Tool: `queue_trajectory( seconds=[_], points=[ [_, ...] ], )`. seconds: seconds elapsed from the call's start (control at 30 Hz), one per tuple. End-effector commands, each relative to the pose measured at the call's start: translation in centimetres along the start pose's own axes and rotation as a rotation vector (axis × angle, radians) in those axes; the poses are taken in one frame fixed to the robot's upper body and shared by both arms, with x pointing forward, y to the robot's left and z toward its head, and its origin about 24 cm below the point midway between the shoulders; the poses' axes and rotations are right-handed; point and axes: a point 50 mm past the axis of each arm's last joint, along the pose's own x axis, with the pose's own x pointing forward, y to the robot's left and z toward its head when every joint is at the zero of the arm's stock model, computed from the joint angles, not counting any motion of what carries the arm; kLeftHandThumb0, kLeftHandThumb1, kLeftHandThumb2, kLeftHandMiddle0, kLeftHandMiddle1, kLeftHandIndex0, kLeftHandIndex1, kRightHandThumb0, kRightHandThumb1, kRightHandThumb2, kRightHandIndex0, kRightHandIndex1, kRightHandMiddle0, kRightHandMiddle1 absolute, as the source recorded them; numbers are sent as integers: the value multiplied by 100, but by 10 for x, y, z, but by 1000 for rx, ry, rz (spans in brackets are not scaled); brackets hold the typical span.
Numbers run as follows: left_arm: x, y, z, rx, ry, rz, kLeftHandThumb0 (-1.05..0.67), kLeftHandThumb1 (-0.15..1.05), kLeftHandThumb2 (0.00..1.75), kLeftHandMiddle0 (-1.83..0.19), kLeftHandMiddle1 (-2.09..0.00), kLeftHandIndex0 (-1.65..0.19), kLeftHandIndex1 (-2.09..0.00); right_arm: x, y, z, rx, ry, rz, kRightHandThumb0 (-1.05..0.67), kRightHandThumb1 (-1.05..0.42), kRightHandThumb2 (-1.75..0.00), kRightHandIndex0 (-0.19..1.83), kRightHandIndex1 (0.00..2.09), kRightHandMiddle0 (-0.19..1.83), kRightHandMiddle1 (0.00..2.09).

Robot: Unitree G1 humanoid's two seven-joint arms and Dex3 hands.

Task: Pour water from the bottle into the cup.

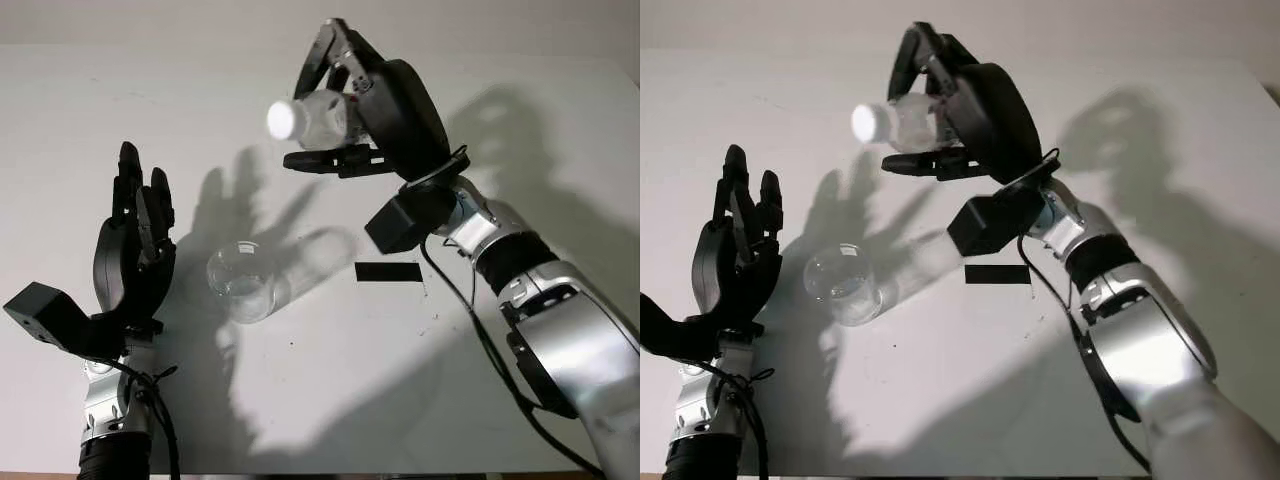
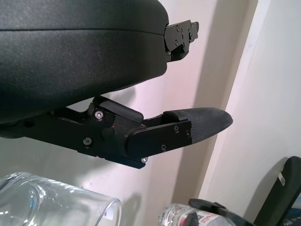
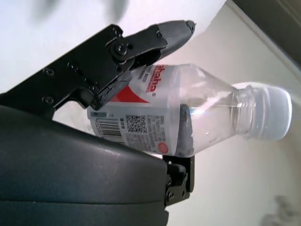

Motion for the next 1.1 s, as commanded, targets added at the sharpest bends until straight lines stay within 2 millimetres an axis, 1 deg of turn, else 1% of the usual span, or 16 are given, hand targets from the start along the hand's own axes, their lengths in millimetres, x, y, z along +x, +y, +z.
queue_trajectory(
  seconds=[0.0,0.07,0.13,0.2,0.3,0.4,0.53,0.67,0.77,0.93,1.07],
  points=[
    [-10,4,-8,-4,42,16,-70,105,62,19,0,19,0,-2,-8,1,69,34,-22,-38,-105,-43,123,209,101,209],
    [-10,4,-9,-5,45,11,-70,105,62,19,0,19,0,-8,-12,-3,159,105,-20,-38,-105,-42,120,209,99,209],
    [-10,4,-9,-7,46,10,-70,105,63,19,0,19,0,-17,-17,-6,248,162,-12,-37,-105,-43,112,209,90,209],
    [-10,4,-9,-6,48,10,-71,105,63,19,0,19,0,-26,-21,-8,333,227,10,-35,-105,-47,109,209,83,209],
    [-10,4,-9,-7,49,12,-71,105,63,19,0,19,0,-40,-26,-11,439,319,37,-37,-105,-50,114,209,85,209],
    [-10,4,-9,-11,51,7,-71,105,64,19,0,19,0,-53,-29,-10,491,392,40,-40,-105,-47,116,209,85,209],
    [-10,3,-9,-14,50,6,-71,105,64,19,0,19,0,-64,-30,-5,529,424,58,-42,-105,-48,117,209,88,209],
    [-11,4,-9,-8,49,8,-71,105,65,19,0,19,0,-76,-32,-1,546,458,68,-44,-105,-48,111,209,86,209],
    [-11,4,-8,-15,48,6,-71,105,65,19,0,19,0,-82,-29,-1,582,474,57,-45,-105,-46,108,209,79,209],
    [-11,5,-7,-8,45,8,-71,105,65,19,0,19,0,-91,-22,-3,637,500,53,-44,-105,-48,111,209,84,209],
    [-12,5,-7,-12,45,5,-71,105,64,19,0,19,0,-96,-16,-3,650,486,56,-43,-105,-50,110,209,84,209]
  ],
)
